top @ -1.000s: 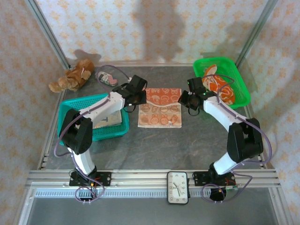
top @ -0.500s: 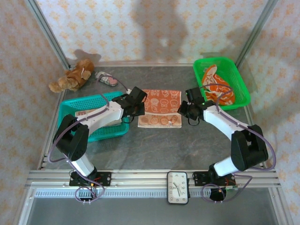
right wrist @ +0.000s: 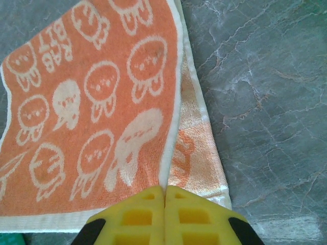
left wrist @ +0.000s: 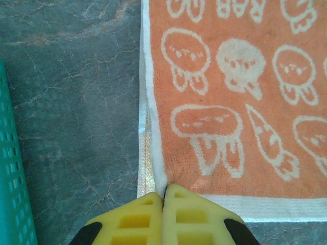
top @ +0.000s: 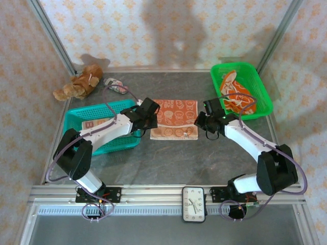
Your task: Fold and stack the towels
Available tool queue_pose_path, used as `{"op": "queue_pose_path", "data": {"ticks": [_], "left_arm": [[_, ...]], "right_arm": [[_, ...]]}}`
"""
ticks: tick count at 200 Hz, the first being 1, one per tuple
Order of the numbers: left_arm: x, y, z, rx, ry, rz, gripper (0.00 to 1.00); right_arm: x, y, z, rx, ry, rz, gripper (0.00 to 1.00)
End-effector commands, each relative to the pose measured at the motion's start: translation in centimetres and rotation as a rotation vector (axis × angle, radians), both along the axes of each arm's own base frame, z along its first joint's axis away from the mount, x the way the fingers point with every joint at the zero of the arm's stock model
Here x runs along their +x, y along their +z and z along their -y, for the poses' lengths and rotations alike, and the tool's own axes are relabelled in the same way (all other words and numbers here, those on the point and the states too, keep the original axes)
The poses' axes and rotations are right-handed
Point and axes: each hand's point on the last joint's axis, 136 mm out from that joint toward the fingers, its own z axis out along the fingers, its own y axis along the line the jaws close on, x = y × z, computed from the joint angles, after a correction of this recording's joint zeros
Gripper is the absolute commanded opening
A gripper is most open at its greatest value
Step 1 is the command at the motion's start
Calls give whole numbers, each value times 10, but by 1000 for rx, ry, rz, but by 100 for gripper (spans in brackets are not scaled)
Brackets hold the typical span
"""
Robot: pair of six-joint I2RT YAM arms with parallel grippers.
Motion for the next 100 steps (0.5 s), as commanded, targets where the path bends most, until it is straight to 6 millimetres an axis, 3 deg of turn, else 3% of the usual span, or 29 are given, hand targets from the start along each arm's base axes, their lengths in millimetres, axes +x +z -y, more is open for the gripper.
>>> {"op": "queue_pose_path", "data": {"ticks": [1,34,100], "left_arm": [[-10,4,-7,12,20,3,0],[-16,-2,-6,9,14,-13,0],[-25,-38,5,36,-15,-99,0]], "right_arm": [[-9,-3,1,-9,-4,-18,0],[-14,-6,0,-11,3,-15,0],[-24,-52,3,-55,24,-114,0]]}}
